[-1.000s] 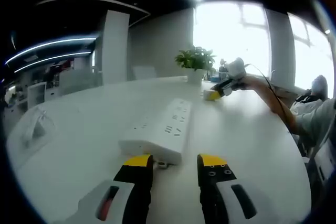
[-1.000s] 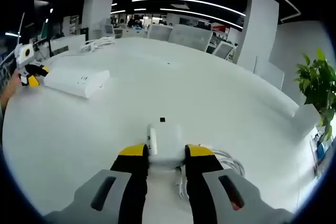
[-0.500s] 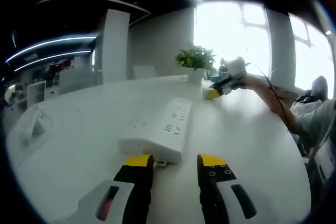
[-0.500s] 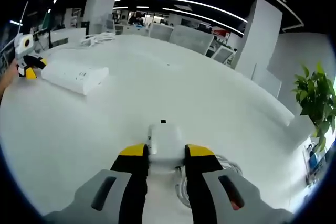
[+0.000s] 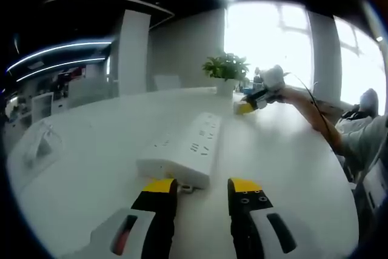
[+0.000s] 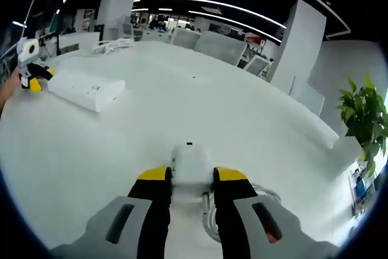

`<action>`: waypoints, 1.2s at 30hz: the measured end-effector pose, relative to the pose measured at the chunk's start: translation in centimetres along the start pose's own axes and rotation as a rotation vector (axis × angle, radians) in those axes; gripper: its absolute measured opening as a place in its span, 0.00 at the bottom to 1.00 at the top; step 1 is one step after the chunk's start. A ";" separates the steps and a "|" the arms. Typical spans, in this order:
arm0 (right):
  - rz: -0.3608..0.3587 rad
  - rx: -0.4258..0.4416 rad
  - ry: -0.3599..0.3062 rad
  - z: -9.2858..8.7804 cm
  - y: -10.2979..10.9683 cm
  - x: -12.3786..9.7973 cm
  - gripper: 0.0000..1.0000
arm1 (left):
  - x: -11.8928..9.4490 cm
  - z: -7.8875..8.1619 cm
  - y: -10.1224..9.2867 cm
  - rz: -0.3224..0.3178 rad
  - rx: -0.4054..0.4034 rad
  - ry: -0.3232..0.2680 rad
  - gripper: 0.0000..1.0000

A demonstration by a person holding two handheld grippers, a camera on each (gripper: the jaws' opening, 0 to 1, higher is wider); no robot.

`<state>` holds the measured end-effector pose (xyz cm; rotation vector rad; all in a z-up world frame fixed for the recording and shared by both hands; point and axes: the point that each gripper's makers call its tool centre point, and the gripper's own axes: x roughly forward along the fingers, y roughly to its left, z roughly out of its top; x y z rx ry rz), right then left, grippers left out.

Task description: Straighten the power strip on the desk, plug the charger into it

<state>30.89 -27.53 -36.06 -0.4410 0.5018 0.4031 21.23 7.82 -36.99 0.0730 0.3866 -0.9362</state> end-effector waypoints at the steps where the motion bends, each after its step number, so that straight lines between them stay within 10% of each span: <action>1: -0.004 -0.010 0.001 0.0 -0.1 0.0 0.27 | 0.0 0.0 0.0 0.000 0.000 0.001 0.34; 36: -0.004 -0.117 -0.025 1.5 1.2 0.4 0.27 | -0.1 0.0 -0.1 0.003 -0.004 -0.001 0.34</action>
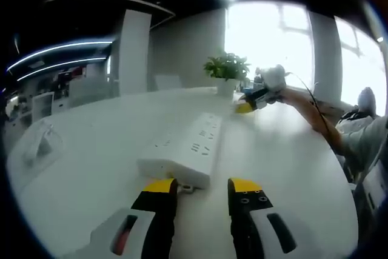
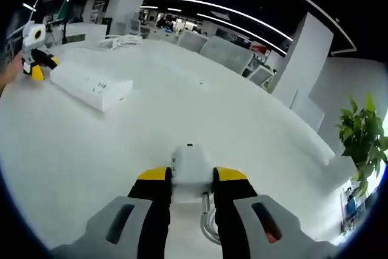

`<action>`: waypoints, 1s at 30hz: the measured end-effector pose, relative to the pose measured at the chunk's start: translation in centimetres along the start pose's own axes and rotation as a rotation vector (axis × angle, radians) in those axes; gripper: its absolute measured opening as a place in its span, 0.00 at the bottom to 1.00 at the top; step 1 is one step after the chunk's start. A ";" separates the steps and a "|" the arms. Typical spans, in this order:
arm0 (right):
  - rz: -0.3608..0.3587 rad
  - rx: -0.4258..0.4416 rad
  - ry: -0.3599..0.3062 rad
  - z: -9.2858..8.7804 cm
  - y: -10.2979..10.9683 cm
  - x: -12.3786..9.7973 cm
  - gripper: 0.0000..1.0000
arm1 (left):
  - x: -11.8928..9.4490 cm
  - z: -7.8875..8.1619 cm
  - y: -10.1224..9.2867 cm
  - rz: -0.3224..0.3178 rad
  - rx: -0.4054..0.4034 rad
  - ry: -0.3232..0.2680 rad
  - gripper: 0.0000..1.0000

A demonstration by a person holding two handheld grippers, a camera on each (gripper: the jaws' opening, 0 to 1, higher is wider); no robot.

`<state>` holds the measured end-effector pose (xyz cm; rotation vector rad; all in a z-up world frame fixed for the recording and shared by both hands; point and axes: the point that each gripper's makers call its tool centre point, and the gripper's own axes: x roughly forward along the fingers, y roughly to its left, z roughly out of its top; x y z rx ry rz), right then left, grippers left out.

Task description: Straighten the power strip on the desk, plug the charger into it

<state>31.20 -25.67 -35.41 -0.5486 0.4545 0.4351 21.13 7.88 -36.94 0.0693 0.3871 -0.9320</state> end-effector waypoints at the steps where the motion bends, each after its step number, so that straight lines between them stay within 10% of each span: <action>1: 0.005 -0.009 -0.003 0.1 0.2 0.1 0.27 | 0.0 0.0 0.0 0.000 -0.001 0.001 0.34; 30: 0.091 -0.106 -0.112 3.4 3.9 0.7 0.27 | -0.1 0.2 0.0 0.005 0.001 -0.003 0.34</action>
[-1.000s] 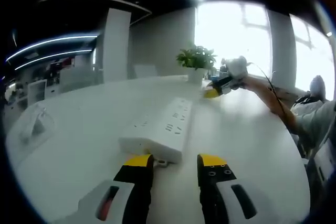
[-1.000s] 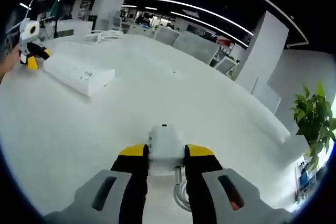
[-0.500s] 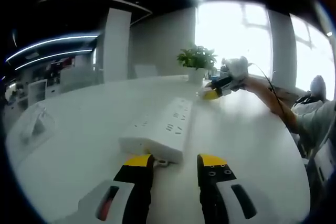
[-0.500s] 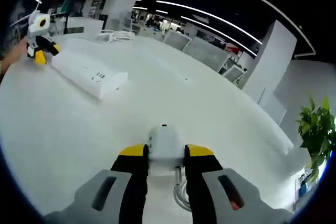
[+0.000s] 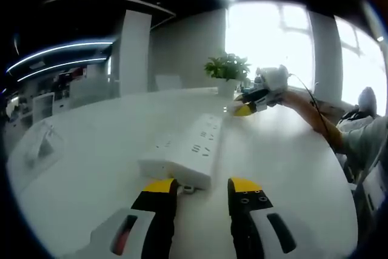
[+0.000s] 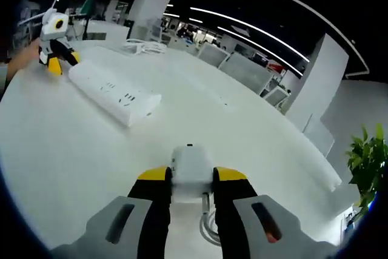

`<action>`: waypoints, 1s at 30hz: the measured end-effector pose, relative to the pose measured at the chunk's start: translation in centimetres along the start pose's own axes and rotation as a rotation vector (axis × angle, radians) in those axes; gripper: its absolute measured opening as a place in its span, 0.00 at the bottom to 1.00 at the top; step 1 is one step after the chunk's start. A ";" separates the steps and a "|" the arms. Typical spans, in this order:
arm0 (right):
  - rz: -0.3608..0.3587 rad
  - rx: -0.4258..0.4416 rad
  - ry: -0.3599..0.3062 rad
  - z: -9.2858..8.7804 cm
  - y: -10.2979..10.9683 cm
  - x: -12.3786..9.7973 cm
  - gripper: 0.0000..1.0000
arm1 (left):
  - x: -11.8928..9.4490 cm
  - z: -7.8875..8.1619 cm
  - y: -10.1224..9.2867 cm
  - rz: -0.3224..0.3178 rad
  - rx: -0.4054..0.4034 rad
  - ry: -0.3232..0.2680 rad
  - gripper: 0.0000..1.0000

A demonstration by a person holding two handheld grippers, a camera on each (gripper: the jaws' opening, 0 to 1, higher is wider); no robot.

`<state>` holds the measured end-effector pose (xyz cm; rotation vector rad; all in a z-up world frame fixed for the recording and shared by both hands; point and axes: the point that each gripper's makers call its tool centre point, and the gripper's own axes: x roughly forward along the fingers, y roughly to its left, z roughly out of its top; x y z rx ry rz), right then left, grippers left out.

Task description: Straighten the power strip on the desk, plug the charger into it

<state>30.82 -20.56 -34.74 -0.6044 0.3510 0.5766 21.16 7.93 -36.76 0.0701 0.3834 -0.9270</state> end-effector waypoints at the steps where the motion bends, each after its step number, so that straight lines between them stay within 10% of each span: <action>1: 0.006 -0.007 -0.008 0.2 0.2 0.0 0.27 | 0.0 0.0 0.0 0.000 0.000 0.000 0.34; 30: 0.073 -0.244 -0.096 3.8 4.6 1.0 0.27 | 0.0 0.2 -0.2 -0.004 0.004 -0.004 0.34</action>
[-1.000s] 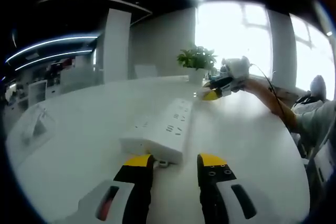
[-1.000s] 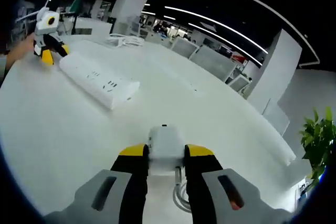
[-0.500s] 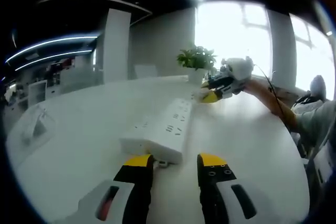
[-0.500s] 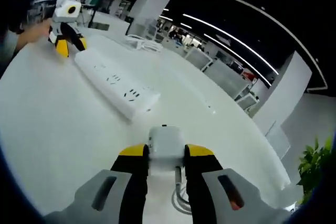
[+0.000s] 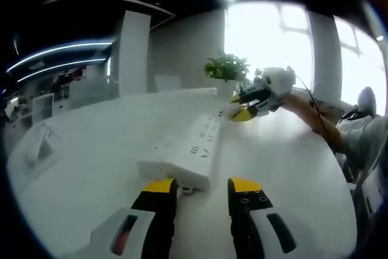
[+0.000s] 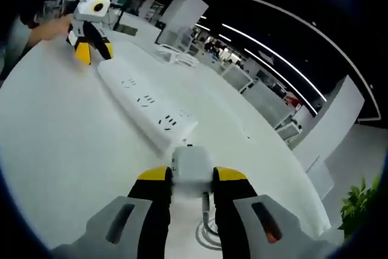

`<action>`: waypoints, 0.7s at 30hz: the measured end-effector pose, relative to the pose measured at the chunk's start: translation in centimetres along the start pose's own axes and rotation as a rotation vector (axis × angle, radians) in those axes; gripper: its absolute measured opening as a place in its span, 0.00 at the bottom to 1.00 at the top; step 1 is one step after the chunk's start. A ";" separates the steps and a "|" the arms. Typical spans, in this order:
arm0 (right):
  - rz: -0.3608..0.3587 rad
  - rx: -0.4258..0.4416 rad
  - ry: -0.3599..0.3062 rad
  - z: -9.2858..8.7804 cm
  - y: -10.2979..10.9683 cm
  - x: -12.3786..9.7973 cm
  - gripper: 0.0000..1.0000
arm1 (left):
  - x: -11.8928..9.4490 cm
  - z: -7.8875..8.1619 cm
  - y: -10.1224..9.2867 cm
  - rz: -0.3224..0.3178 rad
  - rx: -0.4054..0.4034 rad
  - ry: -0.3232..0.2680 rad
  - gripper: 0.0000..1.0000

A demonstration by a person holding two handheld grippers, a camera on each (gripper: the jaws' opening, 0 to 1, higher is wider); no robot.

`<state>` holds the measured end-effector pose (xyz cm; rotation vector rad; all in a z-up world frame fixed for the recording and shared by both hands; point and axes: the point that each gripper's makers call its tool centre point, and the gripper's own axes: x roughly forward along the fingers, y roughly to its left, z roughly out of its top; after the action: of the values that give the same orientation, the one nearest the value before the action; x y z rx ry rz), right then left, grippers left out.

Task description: Straighten the power strip on the desk, plug the charger into it

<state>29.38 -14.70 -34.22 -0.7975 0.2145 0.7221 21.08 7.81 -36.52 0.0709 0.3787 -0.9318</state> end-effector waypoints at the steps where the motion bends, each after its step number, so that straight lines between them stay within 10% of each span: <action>1: -0.001 -0.003 -0.003 0.1 0.0 0.0 0.27 | 0.0 0.1 0.1 0.000 0.000 0.000 0.34; 21: 0.007 -0.182 -0.048 2.9 2.1 0.8 0.27 | 0.0 -0.1 0.1 0.000 -0.003 0.003 0.34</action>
<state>28.33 -11.26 -33.77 -0.9514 0.1095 0.7741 21.14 7.89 -36.61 0.0700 0.3826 -0.9312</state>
